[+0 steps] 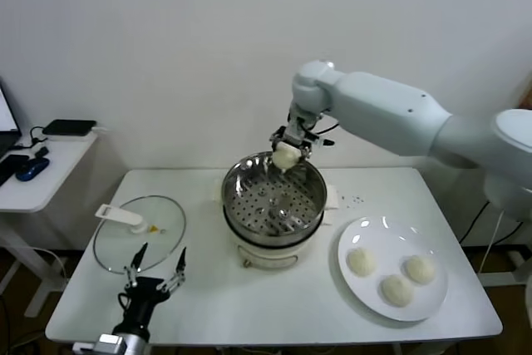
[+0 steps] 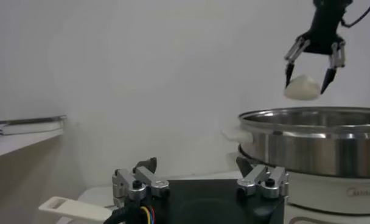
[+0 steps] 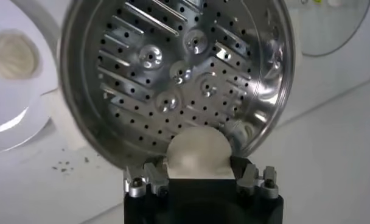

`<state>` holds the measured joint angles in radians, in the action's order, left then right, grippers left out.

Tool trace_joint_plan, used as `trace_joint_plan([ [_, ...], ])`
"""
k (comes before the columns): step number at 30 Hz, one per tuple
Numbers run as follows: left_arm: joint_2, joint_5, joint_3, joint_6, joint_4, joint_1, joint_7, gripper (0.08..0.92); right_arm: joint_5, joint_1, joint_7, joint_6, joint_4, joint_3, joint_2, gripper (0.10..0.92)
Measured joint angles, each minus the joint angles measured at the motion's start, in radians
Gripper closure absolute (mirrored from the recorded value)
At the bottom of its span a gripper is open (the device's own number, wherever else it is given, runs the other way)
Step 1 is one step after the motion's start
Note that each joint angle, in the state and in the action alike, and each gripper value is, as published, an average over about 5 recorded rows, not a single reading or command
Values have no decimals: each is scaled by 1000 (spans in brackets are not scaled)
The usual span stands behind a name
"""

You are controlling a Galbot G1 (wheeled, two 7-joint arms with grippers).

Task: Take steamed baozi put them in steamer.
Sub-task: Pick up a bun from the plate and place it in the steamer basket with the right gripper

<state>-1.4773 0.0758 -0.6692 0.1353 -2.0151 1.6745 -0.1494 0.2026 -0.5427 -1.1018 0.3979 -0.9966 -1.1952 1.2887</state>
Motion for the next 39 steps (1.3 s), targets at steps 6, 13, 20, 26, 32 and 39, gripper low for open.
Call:
trace_joint_plan([
  [6, 2, 2, -2, 2, 3, 5, 0, 177, 43, 53, 2, 20, 51, 22, 40, 304],
  [13, 3, 2, -1, 2, 7, 6, 0, 177, 100, 103, 7, 40, 89, 54, 70, 299],
  [20, 8, 5, -5, 4, 8, 12, 1, 177, 147, 134, 7, 59, 114, 75, 88, 296],
  [26, 8, 7, -7, 5, 8, 14, 1, 177, 170, 150, 7, 68, 122, 85, 94, 296],
  [32, 9, 8, -6, 6, 8, 16, 1, 177, 185, 160, 8, 72, 125, 93, 97, 271],
  [39, 9, 9, -7, 6, 7, 20, 2, 177, 178, 157, 1, 83, 114, 95, 87, 204],
])
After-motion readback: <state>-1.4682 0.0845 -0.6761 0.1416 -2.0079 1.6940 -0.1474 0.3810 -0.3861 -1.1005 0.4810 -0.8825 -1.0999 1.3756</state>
